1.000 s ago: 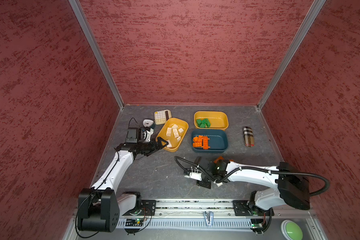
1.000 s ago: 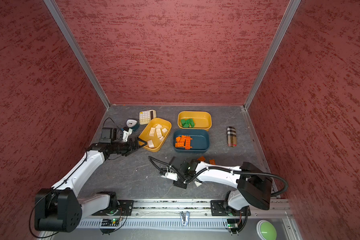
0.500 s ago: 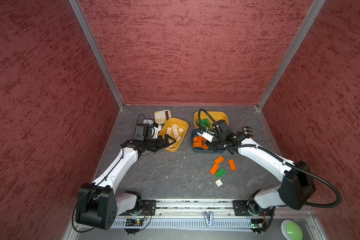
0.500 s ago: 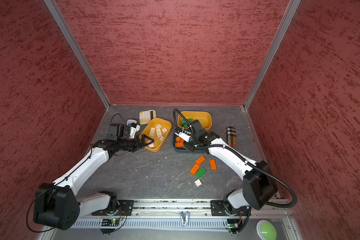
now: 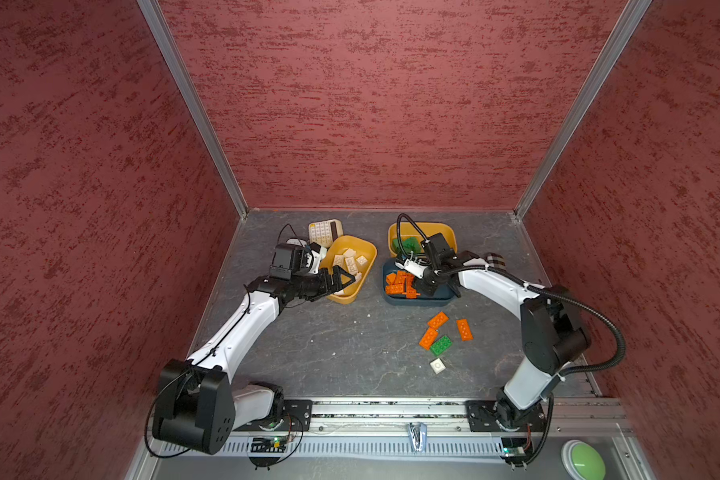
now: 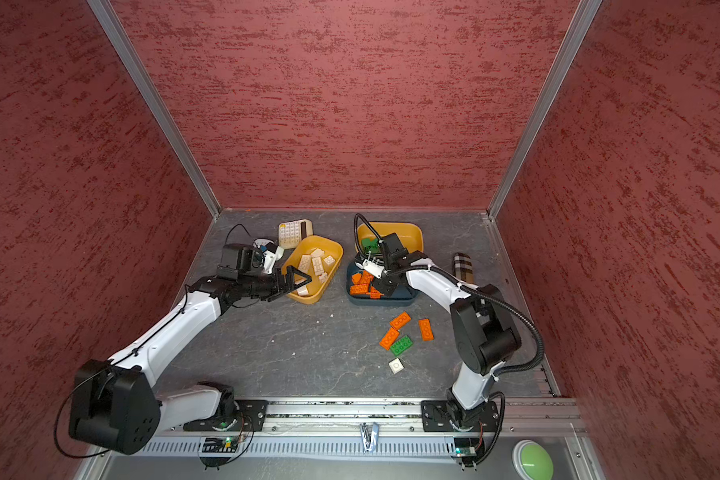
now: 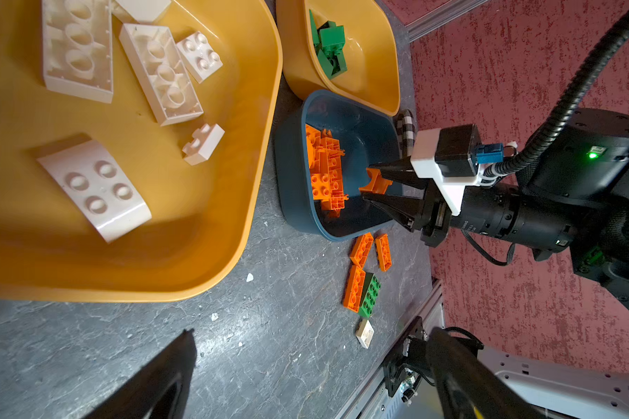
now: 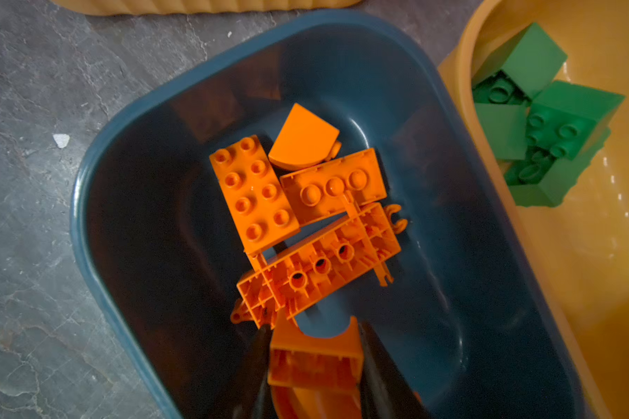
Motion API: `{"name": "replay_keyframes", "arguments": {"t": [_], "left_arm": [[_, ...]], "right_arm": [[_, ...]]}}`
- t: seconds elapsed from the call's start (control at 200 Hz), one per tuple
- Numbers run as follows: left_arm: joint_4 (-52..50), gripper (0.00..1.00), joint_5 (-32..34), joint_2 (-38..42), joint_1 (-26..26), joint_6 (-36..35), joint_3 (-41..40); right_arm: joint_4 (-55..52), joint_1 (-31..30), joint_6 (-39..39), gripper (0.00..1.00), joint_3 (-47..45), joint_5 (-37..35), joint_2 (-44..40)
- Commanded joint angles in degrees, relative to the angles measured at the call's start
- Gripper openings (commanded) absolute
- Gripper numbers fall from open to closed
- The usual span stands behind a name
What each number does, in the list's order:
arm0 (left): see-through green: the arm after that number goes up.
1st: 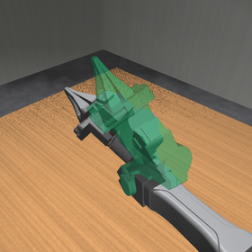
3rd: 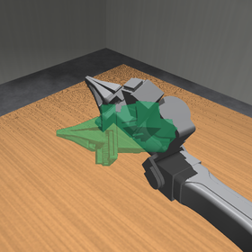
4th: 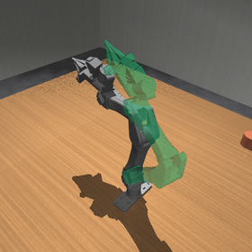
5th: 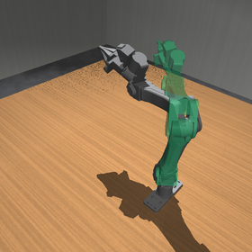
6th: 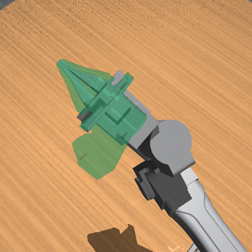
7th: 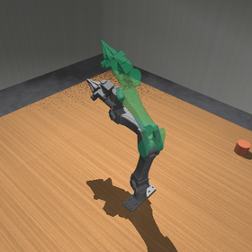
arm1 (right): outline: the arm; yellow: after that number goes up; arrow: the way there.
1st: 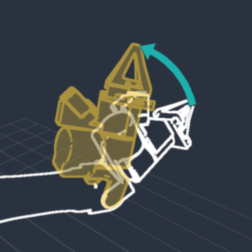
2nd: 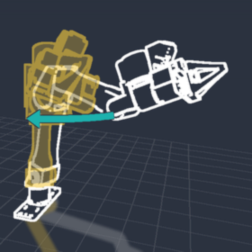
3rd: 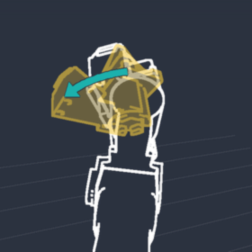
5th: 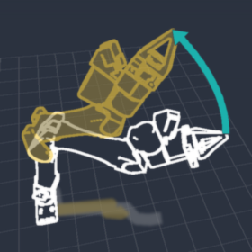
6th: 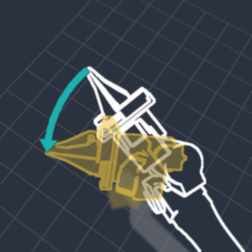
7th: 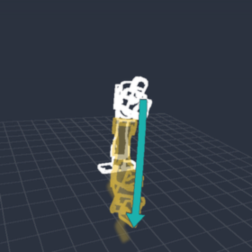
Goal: Sort the legos into containers by color
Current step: Place the lego in the container.
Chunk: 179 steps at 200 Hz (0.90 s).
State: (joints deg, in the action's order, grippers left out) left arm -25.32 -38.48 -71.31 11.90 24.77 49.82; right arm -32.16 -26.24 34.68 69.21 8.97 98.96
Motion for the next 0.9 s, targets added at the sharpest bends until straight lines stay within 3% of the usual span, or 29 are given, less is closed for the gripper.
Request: {"name": "replay_keyframes", "arguments": {"t": [0.0, 0.08, 0.23, 0.441, 0.546, 0.792, 0.892], "left_arm": [[0.1, 1.00, 0.5, -0.7, 0.2, -1.1, 1.9], [-0.6, 0.99, 0.7, -0.7, 0.1, -1.6, 2.4], [-1.8, 0.99, 0.7, -0.4, -0.5, -2.4, 2.8], [-2.4, 1.00, 0.6, -0.5, -1.1, -3.0, 2.5], [-2.1, 0.99, 0.4, -0.8, -1.2, -2.9, 2.1], [-1.7, 0.99, 0.0, -1.1, -1.2, -3.2, 2.1], [-1.5, 0.99, -0.2, -1.2, -1.4, -3.7, 2.0]], "right_arm": [[-1.4, 0.2, 1.2, 0.58, 0.9, 3.3, -0.4], [-2.2, 0.3, 0.4, 0.65, 0.5, 5.2, -1.8], [-4.1, -0.5, -2.6, 0.67, -3.1, 9.3, -7.7], [-6.4, -5.1, -6.9, 0.68, -13.1, 4.6, -17.8], [-6.0, -6.7, -17.4, 0.68, -14.6, 1.6, -19.3], [0.8, -9.9, -51.3, 0.69, -20.5, 1.8, -23.0], [1.5, -11.5, -64.1, 0.71, -24.2, -5.8, -25.4]]}}
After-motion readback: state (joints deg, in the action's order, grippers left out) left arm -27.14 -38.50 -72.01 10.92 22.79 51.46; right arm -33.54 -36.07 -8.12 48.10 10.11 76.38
